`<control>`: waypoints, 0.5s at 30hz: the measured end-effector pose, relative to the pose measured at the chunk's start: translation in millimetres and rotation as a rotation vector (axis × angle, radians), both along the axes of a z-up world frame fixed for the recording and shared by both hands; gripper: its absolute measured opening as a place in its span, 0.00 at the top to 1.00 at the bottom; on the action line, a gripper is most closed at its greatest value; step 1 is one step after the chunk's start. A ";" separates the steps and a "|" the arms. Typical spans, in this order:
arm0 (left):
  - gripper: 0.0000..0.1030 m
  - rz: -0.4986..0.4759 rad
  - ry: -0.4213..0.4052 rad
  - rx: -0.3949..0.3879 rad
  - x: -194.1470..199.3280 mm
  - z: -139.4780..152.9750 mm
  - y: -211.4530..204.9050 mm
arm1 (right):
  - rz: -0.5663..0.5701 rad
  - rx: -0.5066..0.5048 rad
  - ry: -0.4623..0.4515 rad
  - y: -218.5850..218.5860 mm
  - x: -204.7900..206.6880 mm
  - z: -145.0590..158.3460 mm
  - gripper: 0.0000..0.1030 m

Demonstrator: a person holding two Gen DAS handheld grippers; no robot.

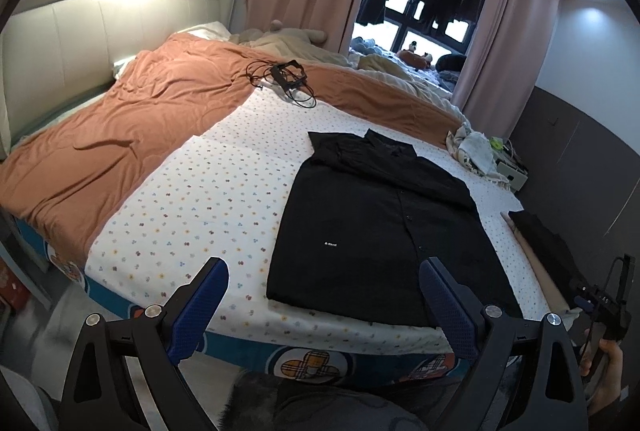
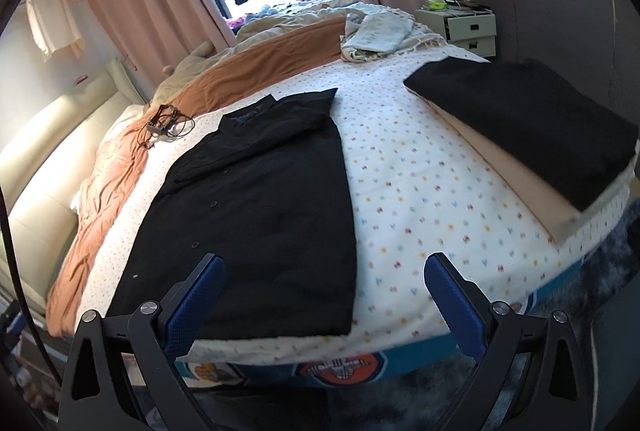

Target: Fold large clothes

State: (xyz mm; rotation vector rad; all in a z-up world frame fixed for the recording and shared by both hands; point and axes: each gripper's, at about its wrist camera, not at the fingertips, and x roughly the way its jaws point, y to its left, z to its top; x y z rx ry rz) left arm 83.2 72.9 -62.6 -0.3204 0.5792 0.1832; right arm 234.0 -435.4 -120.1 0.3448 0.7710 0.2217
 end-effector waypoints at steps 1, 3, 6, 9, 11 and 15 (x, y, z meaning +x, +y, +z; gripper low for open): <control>0.06 -0.001 0.003 -0.001 -2.8 -3.4 1.5 | -0.008 0.014 0.003 -5.1 -5.8 -5.7 0.02; 0.06 -0.006 0.007 -0.027 -8.4 -11.8 6.8 | -0.025 0.048 0.009 -16.0 -16.3 -17.2 0.02; 0.06 0.004 0.023 -0.073 -15.1 -25.5 18.5 | -0.044 0.106 0.031 -32.0 -31.0 -37.4 0.02; 0.09 0.021 0.050 -0.083 -15.8 -35.0 28.6 | -0.067 0.126 0.032 -43.2 -46.2 -52.9 0.02; 0.09 0.021 0.042 -0.105 -13.7 -40.7 34.3 | -0.081 0.150 0.031 -50.9 -51.5 -62.9 0.02; 0.19 0.008 0.063 -0.183 4.7 -67.1 46.0 | -0.134 0.225 0.051 -66.7 -51.1 -94.2 0.02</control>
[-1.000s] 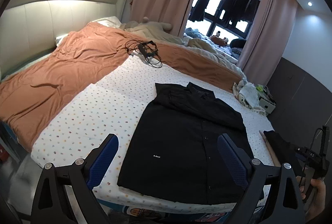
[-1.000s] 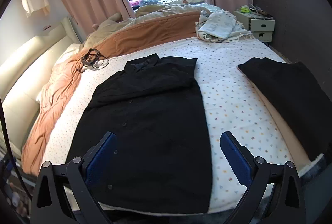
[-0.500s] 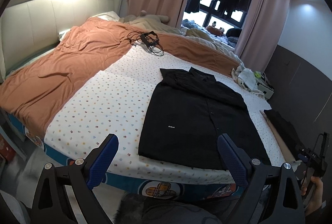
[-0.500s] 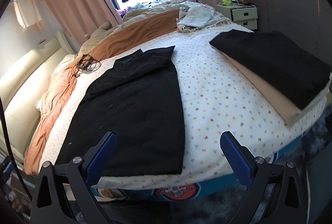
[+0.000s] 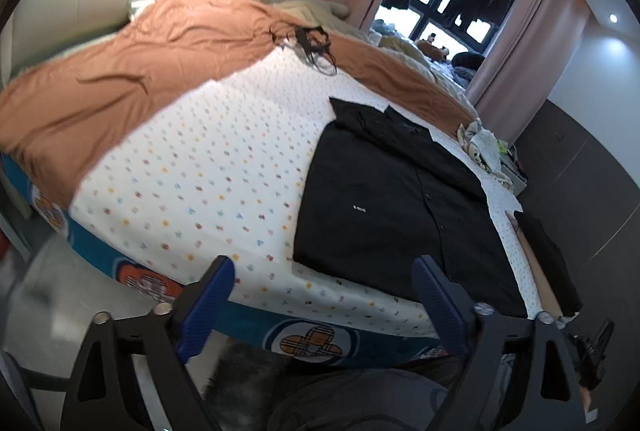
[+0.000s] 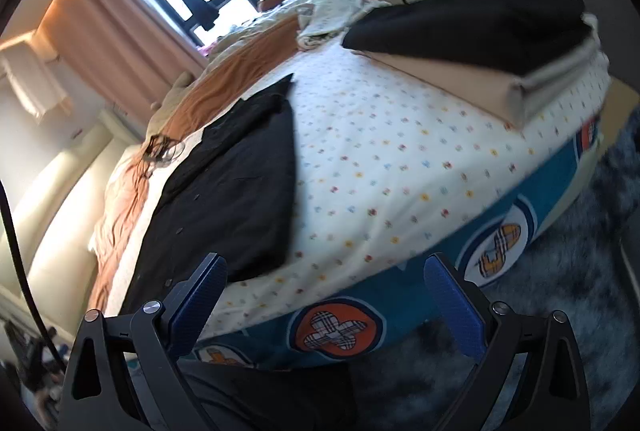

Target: Fold large clothes

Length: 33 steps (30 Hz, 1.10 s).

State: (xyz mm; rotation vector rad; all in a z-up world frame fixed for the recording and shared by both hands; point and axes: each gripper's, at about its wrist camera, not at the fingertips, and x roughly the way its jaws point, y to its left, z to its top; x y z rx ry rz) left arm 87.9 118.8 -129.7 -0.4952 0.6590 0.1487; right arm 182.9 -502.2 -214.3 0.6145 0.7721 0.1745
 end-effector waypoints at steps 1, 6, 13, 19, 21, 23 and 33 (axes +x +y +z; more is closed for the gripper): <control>0.25 -0.017 0.009 -0.019 7.4 -7.4 1.7 | -0.007 0.015 0.003 -2.0 1.7 -5.5 0.03; 0.28 -0.021 0.044 -0.097 40.7 -43.3 11.1 | 0.020 0.080 0.034 3.5 30.4 -29.5 0.18; 0.38 -0.003 0.094 -0.226 72.6 -89.2 26.1 | 0.117 0.165 0.055 35.7 72.6 -44.9 0.20; 0.39 0.001 0.120 -0.285 86.7 -106.8 29.2 | 0.193 0.263 0.060 60.9 87.7 -56.8 0.24; 0.41 0.002 0.119 -0.296 89.0 -110.1 30.1 | 0.208 0.279 0.068 68.9 91.0 -61.9 0.27; 0.42 -0.002 0.111 -0.312 89.6 -110.7 31.2 | 0.210 0.278 0.059 73.7 91.2 -62.4 0.28; 0.82 -0.025 0.157 -0.372 123.5 -122.4 30.4 | 0.213 0.350 0.120 91.9 123.1 -73.0 0.71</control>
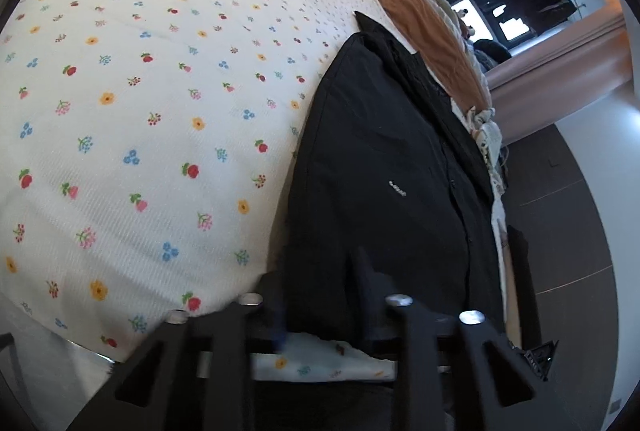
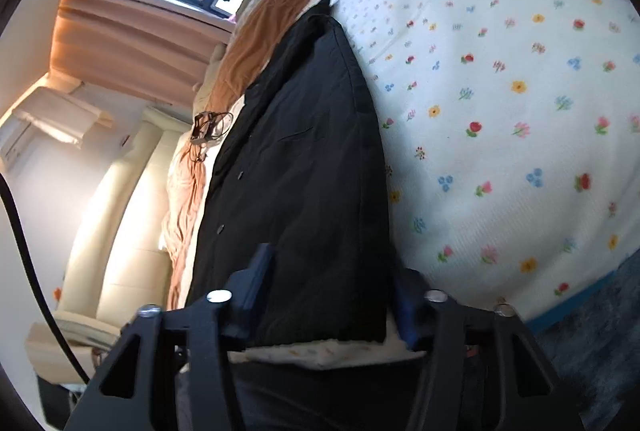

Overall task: Fold large clothes
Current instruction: 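Close both grippers on the hem edge of the black shirt, then lift the hem with both grippers and fold it over toward the collar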

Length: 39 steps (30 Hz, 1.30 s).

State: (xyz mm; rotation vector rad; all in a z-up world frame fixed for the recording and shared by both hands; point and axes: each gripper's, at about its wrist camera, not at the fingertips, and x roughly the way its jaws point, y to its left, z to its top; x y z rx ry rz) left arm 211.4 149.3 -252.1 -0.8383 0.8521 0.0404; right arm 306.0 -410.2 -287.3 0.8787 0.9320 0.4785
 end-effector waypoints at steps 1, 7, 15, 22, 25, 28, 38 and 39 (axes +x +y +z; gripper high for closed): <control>0.85 0.002 -0.007 -0.015 -1.5 -0.3 -0.2 | -0.005 0.001 0.011 2.0 1.7 -2.0 0.83; 0.91 0.016 -0.116 -0.029 -31.6 30.7 -3.5 | -0.035 0.000 -0.075 -0.2 -18.5 24.1 0.91; 0.91 0.023 -0.206 -0.068 -87.6 72.3 -10.5 | -0.029 0.016 -0.145 -7.6 -62.3 70.6 0.91; 0.91 0.039 -0.262 -0.109 -139.7 99.1 -12.1 | 0.000 0.022 -0.206 -13.7 -102.6 104.2 0.91; 0.91 0.042 -0.295 -0.113 -158.4 113.8 -14.5 | 0.009 0.023 -0.234 -15.5 -119.3 118.4 0.91; 0.91 0.044 -0.311 -0.118 -178.0 126.2 -18.6 | 0.018 0.028 -0.253 -18.7 -136.9 130.8 0.91; 0.91 0.042 -0.365 -0.121 -225.6 153.6 -22.1 | 0.048 0.027 -0.315 -18.8 -178.6 159.9 0.91; 0.91 0.041 -0.371 -0.120 -229.1 155.7 -22.4 | 0.048 0.027 -0.318 -19.0 -181.1 160.7 0.91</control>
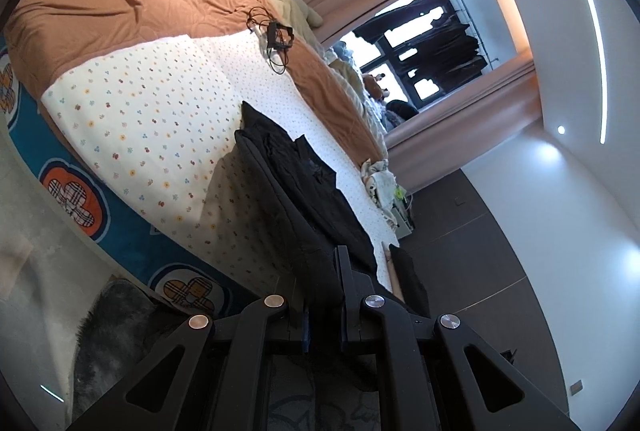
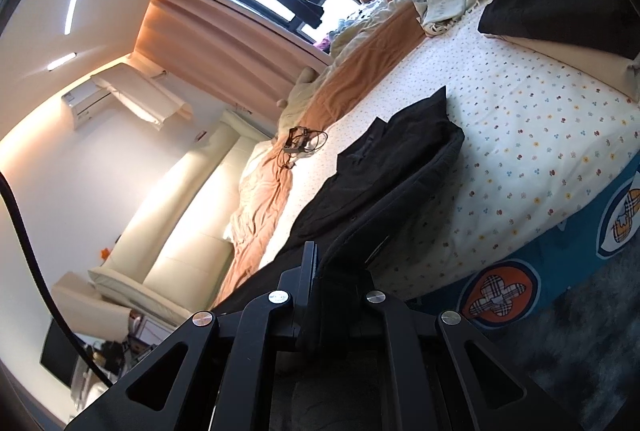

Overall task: Fold large clothes
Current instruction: 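Lift the hem with both grippers and fold it over toward the collar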

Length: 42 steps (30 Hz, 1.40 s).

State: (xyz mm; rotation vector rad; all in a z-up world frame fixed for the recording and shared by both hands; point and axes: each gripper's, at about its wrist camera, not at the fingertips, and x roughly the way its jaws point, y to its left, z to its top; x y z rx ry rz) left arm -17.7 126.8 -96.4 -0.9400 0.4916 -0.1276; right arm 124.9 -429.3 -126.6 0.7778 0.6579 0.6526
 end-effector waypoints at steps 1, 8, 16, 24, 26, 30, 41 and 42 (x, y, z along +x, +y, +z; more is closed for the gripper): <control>0.91 -0.001 -0.008 0.004 -2.8 2.7 -0.6 | 0.001 -0.001 -0.003 -0.3 -2.6 0.8 0.91; 0.91 0.004 -0.035 0.020 -6.3 19.2 0.4 | -0.001 -0.005 -0.024 -4.3 -10.2 10.6 0.91; 0.91 0.008 -0.060 0.024 16.6 40.1 7.0 | 0.005 -0.009 -0.039 -1.6 9.7 28.8 0.91; 0.91 0.013 -0.126 0.040 72.8 78.9 18.3 | -0.008 -0.010 -0.089 4.5 66.6 63.9 0.91; 0.91 0.017 -0.128 0.044 90.8 85.3 22.5 | -0.007 -0.013 -0.097 9.5 86.7 71.3 0.91; 0.91 0.025 -0.129 0.068 123.6 96.1 28.0 | -0.002 -0.011 -0.101 16.5 123.0 81.0 0.90; 0.91 -0.006 -0.092 0.164 248.5 108.2 41.6 | -0.023 -0.064 -0.068 33.8 232.2 77.1 0.90; 0.91 -0.005 -0.084 0.172 259.6 106.6 43.2 | -0.022 -0.070 -0.064 36.4 242.8 74.1 0.90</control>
